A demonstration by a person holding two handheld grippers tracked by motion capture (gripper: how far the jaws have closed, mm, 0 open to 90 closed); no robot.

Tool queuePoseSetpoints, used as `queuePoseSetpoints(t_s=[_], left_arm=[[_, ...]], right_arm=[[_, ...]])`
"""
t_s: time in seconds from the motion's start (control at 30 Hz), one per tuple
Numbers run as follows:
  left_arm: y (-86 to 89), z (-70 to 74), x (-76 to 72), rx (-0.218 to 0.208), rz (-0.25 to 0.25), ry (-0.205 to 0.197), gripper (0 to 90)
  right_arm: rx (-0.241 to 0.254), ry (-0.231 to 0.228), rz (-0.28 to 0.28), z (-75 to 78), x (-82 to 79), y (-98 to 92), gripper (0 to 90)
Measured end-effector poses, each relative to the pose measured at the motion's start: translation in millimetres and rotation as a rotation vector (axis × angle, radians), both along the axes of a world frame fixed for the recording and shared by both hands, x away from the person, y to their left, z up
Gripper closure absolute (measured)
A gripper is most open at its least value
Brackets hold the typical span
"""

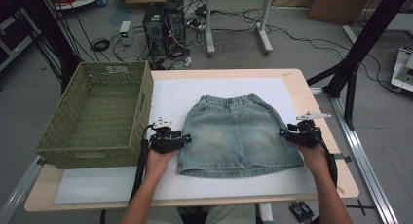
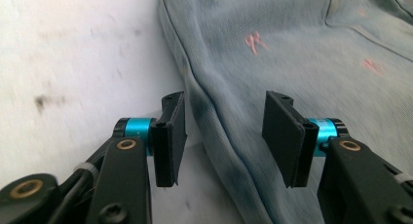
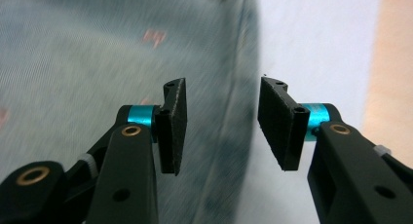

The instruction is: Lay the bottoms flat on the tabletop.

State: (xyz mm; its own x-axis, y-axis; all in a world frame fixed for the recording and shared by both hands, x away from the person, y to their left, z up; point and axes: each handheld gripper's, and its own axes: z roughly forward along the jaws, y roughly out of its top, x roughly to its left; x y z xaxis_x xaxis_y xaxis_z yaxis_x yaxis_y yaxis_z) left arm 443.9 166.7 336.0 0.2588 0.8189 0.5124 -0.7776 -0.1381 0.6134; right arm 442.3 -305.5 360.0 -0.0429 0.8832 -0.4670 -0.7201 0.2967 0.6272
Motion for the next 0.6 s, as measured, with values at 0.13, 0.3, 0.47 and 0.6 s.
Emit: queuePoseSetpoints(t_s=[0.13,0.3,0.47,0.6], left_arm=[[-1.7,-9.9,1.3,0.014,0.017,0.044,57.4],[-3.7,-18.0,1.5,0.019,0.013,0.045,58.1],[-1.8,-19.0,1.6,0.011,0.012,0.041,57.9],[-4.3,-17.1,1.9,0.026,0.02,0.042,60.3]], right_arm=[[-0.011,0.031,-0.053,-6.1,9.1,6.3,58.6],[0.005,-0.009,-0.102,-8.9,9.0,11.3,62.6],[0.035,-0.075,-0.108,-13.4,1.6,13.4,64.0],[0.009,-0.029,-0.155,-6.9,9.1,17.4,70.7]])
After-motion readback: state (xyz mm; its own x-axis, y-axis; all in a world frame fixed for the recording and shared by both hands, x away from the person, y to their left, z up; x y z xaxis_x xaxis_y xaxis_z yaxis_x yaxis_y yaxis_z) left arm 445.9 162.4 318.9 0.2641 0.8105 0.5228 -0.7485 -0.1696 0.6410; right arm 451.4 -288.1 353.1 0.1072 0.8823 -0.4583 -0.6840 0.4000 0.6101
